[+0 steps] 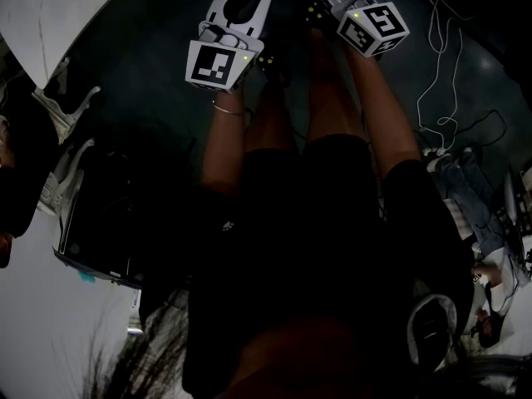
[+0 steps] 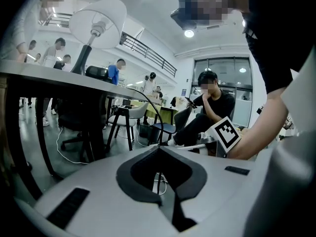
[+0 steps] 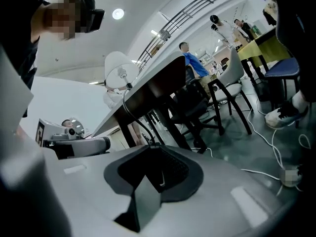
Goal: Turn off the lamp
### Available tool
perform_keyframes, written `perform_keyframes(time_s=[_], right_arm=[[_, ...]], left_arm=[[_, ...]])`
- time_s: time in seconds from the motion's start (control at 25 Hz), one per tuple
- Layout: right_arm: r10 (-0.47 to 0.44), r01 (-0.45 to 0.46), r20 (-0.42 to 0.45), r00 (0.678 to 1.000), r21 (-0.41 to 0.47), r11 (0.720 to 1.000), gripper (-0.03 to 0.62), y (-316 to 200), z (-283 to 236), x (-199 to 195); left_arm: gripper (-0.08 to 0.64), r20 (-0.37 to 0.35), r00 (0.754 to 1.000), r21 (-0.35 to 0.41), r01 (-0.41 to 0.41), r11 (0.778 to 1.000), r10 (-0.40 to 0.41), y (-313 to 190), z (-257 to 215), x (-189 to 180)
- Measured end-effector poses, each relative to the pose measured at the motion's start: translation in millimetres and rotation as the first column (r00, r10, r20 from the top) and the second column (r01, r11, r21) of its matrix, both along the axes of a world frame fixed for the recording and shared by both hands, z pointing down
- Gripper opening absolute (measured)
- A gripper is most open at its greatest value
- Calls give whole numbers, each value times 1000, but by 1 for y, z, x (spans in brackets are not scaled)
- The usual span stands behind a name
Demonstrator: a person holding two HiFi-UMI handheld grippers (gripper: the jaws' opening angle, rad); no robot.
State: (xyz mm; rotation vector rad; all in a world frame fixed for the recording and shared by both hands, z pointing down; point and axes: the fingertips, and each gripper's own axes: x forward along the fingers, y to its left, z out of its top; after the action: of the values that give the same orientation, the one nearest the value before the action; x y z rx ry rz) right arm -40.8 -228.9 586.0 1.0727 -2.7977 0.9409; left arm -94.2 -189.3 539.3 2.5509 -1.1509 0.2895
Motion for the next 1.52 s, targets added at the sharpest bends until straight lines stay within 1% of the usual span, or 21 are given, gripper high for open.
perform_keyframes(time_s=[0.28,0.8,0.92,0.96,1.0,1.12,1.32,1.52], right_arm=[[12,-12,-14,1000,7,1000,58,-3,9,6],[48,-48,3,999,12,999,58,-7,-1,15],[51,-51,11,999,11,999,55,-5,-11,16],[50,-50,15,999,8,999,20,-3,-15,16],[49,-49,22,999,7,999,2,-2,-19,16],[42,-42,43,998,10,999,2,-1,-34,15],[35,-36,39,999,19,999,2,5,-59,16],[47,-48,-23,999,-27,998,2,14,-74,17]], left_arm=[[6,-4,1000,-7,-2,1000,2,-2,3,3],[8,-7,1000,-10,8,1000,-8,-5,2,1],[6,-12,1000,-2,10,1000,-10,-5,-4,1],[8,-13,1000,1,10,1000,-10,-4,-6,0],[6,-14,1000,3,11,1000,-11,-4,-8,0],[6,-34,999,5,39,999,-39,-6,-14,-1],[6,-52,997,16,62,998,-61,-4,-30,-11],[6,-46,998,21,53,998,-52,2,-54,-18]])
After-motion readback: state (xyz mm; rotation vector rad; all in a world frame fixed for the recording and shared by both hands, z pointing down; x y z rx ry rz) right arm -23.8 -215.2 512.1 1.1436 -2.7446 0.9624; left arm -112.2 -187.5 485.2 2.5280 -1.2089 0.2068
